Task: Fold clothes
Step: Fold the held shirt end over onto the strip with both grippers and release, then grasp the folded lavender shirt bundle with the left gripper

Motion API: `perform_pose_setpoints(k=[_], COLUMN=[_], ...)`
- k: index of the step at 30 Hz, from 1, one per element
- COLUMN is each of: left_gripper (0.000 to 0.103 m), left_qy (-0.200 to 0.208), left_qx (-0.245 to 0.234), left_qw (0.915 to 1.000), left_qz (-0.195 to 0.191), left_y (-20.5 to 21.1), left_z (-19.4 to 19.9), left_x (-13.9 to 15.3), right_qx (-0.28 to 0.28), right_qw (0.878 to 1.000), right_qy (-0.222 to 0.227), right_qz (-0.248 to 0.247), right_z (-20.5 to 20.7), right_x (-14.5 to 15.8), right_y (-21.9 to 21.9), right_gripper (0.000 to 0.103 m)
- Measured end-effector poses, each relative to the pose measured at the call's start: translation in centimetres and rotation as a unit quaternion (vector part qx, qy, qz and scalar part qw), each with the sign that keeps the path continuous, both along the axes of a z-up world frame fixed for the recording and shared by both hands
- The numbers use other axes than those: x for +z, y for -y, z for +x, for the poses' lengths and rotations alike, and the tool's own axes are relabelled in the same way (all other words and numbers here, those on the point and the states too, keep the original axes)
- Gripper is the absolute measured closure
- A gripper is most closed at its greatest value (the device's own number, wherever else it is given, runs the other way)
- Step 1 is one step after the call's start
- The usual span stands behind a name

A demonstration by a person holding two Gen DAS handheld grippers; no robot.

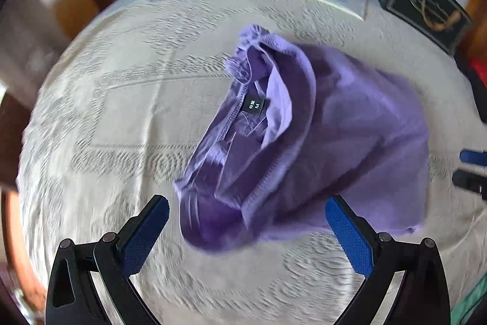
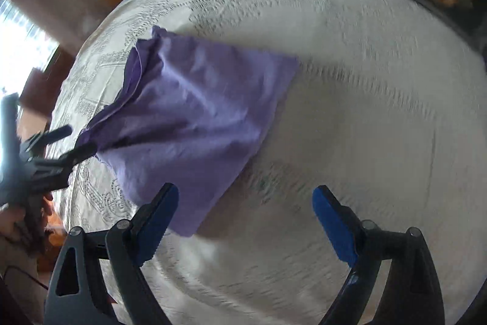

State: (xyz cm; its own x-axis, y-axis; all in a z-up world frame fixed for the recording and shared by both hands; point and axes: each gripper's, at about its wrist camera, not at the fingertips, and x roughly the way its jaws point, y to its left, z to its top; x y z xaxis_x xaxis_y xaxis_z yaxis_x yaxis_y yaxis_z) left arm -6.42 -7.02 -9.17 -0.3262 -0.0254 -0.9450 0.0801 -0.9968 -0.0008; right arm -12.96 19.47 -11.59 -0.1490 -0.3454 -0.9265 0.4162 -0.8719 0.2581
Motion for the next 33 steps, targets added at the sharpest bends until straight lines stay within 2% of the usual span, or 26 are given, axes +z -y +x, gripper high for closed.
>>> perform_pose_setpoints(k=[1, 2, 3, 5, 6, 7, 8, 10, 13, 15, 16, 18, 20, 21, 22, 23, 26, 31, 32, 33], left_gripper=[0.008, 0.028, 0.047, 0.062, 0.066, 0.067, 0.069, 0.069, 0.064, 0.044, 0.041, 0.026, 0.020, 0.020, 0.020, 0.020, 0.020, 0.021, 0.023, 0.036], left_qy=[0.005, 0.009, 0.016, 0.030, 0.036, 0.037, 0.035, 0.035, 0.036, 0.033, 0.024, 0.000, -0.013, -0.020, -0.027, -0.027, -0.009, 0.018, 0.020, 0.022], left_qx=[-0.013, -0.025, -0.036, -0.056, -0.066, -0.074, -0.083, -0.080, -0.056, -0.044, -0.044, -0.054, -0.057, -0.059, -0.061, -0.059, -0.050, -0.056, -0.062, -0.067], left_qw=[0.9999, 0.9995, 0.9989, 0.9973, 0.9963, 0.9955, 0.9949, 0.9946, 0.9941, 0.9946, 0.9953, 0.9947, 0.9932, 0.9923, 0.9913, 0.9913, 0.9922, 0.9926, 0.9926, 0.9925], left_qz=[0.009, 0.018, 0.024, 0.036, 0.042, 0.045, 0.046, 0.056, 0.085, 0.088, 0.083, 0.088, 0.101, 0.107, 0.113, 0.114, 0.114, 0.106, 0.102, 0.099], left_y=[0.3, 0.7, 0.9, 1.1, 1.2, 1.5, 1.8, 3.2, 6.6, 8.0, 8.5, 8.3, 7.4, 6.9, 6.5, 5.6, 3.4, 1.6, 1.4, 1.4], left_z=[-0.4, -0.9, -1.3, -2.2, -2.6, -2.7, -2.5, -2.0, -1.3, -1.3, -1.4, -2.5, -4.4, -5.4, -6.3, -7.5, -10.7, -13.8, -14.1, -14.3], left_x=[-0.4, -0.9, -1.3, -2.3, -2.8, -2.9, -2.9, -2.6, -1.5, -0.2, 0.9, 3.1, 4.2, 4.7, 5.2, 5.0, 3.0, -0.1, -0.6, -0.9], right_qx=[-0.010, -0.020, -0.033, -0.059, -0.072, -0.078, -0.080, -0.080, -0.102, -0.116, -0.125, -0.137, -0.147, -0.153, -0.160, -0.167, -0.185, -0.211, -0.214, -0.216], right_qw=[1.000, 1.000, 0.999, 0.998, 0.997, 0.997, 0.996, 0.996, 0.994, 0.992, 0.991, 0.990, 0.989, 0.988, 0.987, 0.986, 0.982, 0.977, 0.976, 0.976], right_qy=[0.002, 0.004, 0.005, 0.004, 0.009, 0.019, 0.029, 0.026, 0.036, 0.040, 0.039, 0.027, 0.007, -0.001, -0.007, -0.012, -0.022, -0.009, -0.007, -0.005], right_qz=[-0.002, -0.003, -0.004, -0.006, -0.006, -0.004, 0.001, 0.026, 0.036, 0.033, 0.017, 0.000, -0.005, -0.006, -0.007, -0.009, -0.023, -0.034, -0.034, -0.032], right_z=[0.7, 1.5, 1.9, 2.6, 2.8, 2.9, 3.1, 4.0, 4.7, 5.1, 5.3, 5.3, 4.9, 4.4, 3.9, 3.3, 1.5, -2.8, -3.6, -4.4], right_x=[-0.2, -0.5, -0.6, -0.9, -1.2, -1.8, -2.4, -3.0, -2.4, -1.7, -1.1, 0.0, 1.3, 1.7, 2.0, 2.2, 2.5, 1.2, 0.9, 0.6], right_y=[0.6, 1.1, 1.8, 3.2, 3.8, 4.4, 4.9, 5.3, 4.2, 2.9, 2.2, 1.2, 0.6, 0.4, 0.3, 0.2, -0.4, -0.6, -0.6, -0.5], right_gripper=[0.026, 0.040, 0.045, 0.062, 0.069, 0.084, 0.090, 0.093, 0.093, 0.093, 0.092, 0.092, 0.087, 0.084, 0.077, 0.070, 0.059, 0.052, 0.051, 0.050])
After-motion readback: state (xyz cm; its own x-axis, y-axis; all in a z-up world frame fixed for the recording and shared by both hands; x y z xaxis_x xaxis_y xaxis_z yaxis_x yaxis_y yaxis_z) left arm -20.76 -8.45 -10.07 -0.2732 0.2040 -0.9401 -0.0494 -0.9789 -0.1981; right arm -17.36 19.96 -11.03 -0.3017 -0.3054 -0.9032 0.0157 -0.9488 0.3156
